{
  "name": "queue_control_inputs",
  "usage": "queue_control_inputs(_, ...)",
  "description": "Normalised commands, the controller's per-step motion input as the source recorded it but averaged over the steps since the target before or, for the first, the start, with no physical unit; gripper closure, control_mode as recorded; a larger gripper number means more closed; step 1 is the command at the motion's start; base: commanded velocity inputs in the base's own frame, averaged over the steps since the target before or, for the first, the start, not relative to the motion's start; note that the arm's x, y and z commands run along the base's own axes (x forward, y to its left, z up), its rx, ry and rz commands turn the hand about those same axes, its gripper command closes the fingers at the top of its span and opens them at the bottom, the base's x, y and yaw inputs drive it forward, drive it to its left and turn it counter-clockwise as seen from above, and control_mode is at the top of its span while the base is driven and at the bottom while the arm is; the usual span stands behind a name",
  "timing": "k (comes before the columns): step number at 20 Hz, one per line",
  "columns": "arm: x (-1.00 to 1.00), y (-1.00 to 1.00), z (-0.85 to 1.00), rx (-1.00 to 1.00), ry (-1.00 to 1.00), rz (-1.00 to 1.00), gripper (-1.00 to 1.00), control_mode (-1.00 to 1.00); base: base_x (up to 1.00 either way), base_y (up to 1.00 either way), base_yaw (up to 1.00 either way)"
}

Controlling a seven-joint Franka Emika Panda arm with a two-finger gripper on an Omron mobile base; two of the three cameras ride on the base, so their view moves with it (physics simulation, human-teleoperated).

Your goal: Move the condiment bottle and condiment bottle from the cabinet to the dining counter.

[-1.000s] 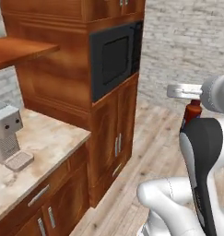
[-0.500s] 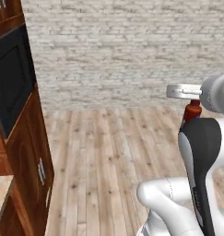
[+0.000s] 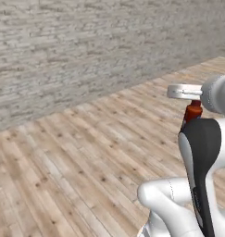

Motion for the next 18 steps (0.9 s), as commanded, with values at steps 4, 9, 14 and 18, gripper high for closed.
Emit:
queue_control_inputs(4, 0.00, 0.00, 0.00, 0.00, 0.00, 0.00, 1.00, 1.00, -0.01, -0.21, -0.87)
queue_control_inputs(9, 0.00, 0.00, 0.00, 0.00, 0.00, 0.00, 1.00, 1.00, 0.00, -0.21, -0.87)
queue_control_inputs(14, 0.00, 0.00, 0.00, 0.00, 0.00, 0.00, 1.00, 1.00, 0.21, -0.17, -0.71)
queue_control_inputs(18, 0.00, 0.00, 0.00, 0.00, 0.00, 0.00, 1.00, 1.00, 0.97, -0.38, -0.35)
